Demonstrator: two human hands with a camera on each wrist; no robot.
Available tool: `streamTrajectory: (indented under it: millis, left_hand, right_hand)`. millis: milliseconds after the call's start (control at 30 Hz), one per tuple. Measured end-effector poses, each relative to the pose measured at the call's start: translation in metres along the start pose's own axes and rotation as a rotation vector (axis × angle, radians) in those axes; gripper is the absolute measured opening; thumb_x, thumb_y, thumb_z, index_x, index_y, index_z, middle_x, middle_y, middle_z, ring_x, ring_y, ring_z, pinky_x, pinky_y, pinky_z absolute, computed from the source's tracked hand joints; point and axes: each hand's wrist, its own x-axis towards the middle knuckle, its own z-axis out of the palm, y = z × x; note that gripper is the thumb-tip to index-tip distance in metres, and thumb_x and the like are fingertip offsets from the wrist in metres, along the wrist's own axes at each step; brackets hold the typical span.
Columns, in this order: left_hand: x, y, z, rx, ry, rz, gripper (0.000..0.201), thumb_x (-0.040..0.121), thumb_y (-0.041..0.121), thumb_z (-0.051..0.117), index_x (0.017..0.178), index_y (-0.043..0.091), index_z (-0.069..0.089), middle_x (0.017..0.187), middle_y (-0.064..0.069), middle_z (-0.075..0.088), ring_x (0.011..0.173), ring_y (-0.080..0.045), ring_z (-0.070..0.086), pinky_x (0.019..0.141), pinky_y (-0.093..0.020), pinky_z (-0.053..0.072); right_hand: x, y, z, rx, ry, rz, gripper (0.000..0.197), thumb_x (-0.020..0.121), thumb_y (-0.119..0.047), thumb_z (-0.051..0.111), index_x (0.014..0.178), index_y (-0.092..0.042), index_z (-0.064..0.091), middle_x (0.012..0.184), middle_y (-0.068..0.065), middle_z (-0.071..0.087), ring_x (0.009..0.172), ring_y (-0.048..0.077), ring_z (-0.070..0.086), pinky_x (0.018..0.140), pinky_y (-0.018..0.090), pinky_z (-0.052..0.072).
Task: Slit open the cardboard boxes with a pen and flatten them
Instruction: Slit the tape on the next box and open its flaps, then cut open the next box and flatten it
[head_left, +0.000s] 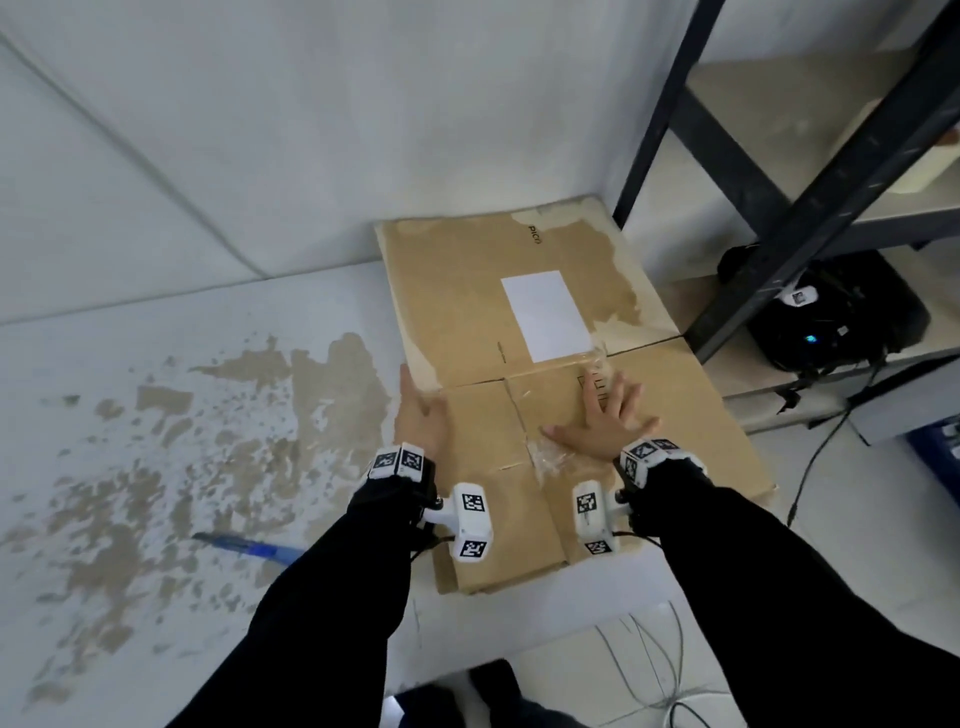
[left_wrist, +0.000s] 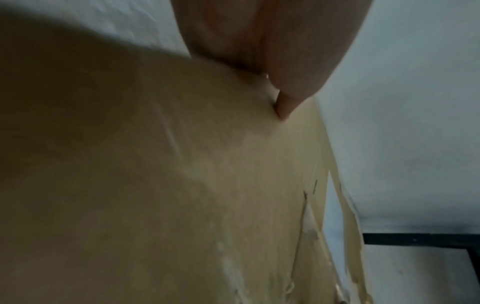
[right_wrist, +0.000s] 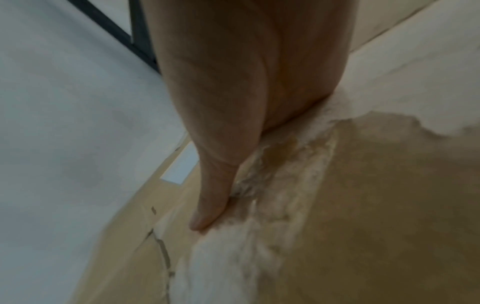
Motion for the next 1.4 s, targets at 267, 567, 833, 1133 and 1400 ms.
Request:
streamTrajectory:
  millis: [267,567,833,1133,1400]
  left_hand:
    - [-0.12,-0.072,-0.05,-0.297,-0.041,-0.025,0.026,0.097,0.006,0.049,0.118,-0.005,0.06,0.097,-0.01,0.068,0.081,-0.014,0.069,0.083,-0.025,0.053]
    - [-0.325,-0.275,-0.094,-0.549,0.441,-0.604,0.016,0.097,0.01,0.047,0.087,0.006,0.059,0.069,-0.006,0.061,0.05,-0.013,0.058,0.051,-0.022,0.04]
    - [-0.446,-0.431,-0.108,-0.89,0.593,-1.174,0.017,0.1,0.012,0.042,0.109,0.004,0.053,0.086,-0.015,0.059,0.064,-0.022,0.052,0.057,-0.025,0.031]
    - [-0.511,-0.52,-0.227,-1.099,0.724,-1.278,0.023,0.098,0.011,0.045,0.115,-0.001,0.056,0.073,-0.012,0.057,0.062,-0.022,0.053,0.057,-0.026,0.03]
    - [-0.479,-0.569,-0.409,-1.036,0.78,-1.014,0.03,0.099,0.012,0.044,0.123,-0.005,0.053,0.107,-0.021,0.064,0.069,-0.019,0.059,0.055,-0.024,0.045]
  right_hand:
    - [-0.043,-0.009,0.004,0.061,0.18,-0.19,0.07,0.09,-0.047,0.046,0.147,-0.013,0.024,0.154,0.02,0.015,0.142,0.039,0.01,0.113,0.058,0.014]
    - [-0.24,-0.082,0.149,0.252,-0.755,-0.963,0.016,0.096,-0.011,0.051,0.108,-0.017,0.06,0.092,0.004,0.068,0.082,0.011,0.065,0.072,0.016,0.048]
    - [-0.273,-0.166,0.322,-0.581,-0.983,-0.689,0.025,0.095,-0.016,0.047,0.116,-0.008,0.057,0.091,0.007,0.059,0.067,0.018,0.054,0.054,0.023,0.039]
    - [-0.365,-0.331,0.418,-0.44,-0.987,-0.572,0.014,0.098,-0.011,0.042,0.109,-0.009,0.05,0.075,0.005,0.054,0.059,0.014,0.05,0.051,0.021,0.036]
    - [-0.376,-0.43,0.466,-0.315,-0.794,-0.291,0.025,0.098,-0.014,0.046,0.118,-0.002,0.053,0.083,0.01,0.06,0.068,0.019,0.056,0.059,0.027,0.042]
